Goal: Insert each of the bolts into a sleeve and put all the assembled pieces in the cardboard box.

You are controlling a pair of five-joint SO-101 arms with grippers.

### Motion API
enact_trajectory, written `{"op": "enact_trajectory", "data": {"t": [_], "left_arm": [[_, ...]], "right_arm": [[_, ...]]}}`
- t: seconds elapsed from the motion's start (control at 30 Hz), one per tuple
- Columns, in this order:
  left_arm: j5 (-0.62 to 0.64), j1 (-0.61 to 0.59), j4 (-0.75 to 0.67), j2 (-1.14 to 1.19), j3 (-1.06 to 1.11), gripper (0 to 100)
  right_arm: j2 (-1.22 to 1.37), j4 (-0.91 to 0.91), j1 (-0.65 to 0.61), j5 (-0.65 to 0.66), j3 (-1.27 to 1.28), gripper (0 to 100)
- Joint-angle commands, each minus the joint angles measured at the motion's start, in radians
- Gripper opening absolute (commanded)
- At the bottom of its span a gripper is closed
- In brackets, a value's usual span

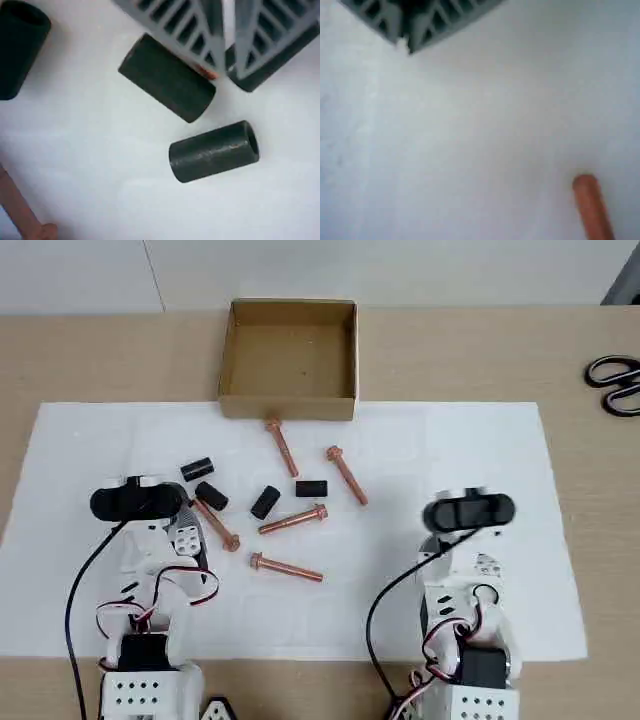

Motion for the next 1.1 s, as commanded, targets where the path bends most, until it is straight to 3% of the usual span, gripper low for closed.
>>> {"op": "enact_trajectory", "data": {"t": [0.0, 0.2, 0.43, 0.6, 0.83, 1.07], "left_arm": [[-0.002, 0.021, -0.029, -0.014, -0.022, 1], [0.044, 0.025, 0.316, 0.018, -0.421, 1], [0.048, -0.11, 0.278, 0.394, -0.613, 1], [0.048, -0.141, 0.545, 0.657, -0.964, 1], [0.048, -0.146, 0.898, 0.934, -1.374, 1], [0.043, -0.146, 1.071, 1.059, -1.512, 1]], "right_arm": [[-0.012, 0.09, -0.004, 0.043, -0.081, 0.4], [0.064, 0.298, -0.004, 0.112, -0.318, 0.4], [0.499, 0.309, -0.002, 0.189, -0.535, 0.4], [0.905, 0.36, -0.019, 0.184, -0.859, 0.4], [1.397, 0.553, -0.286, 0.183, -1.412, 0.4], [1.739, 0.633, -0.429, 0.184, -1.875, 0.4]]}}
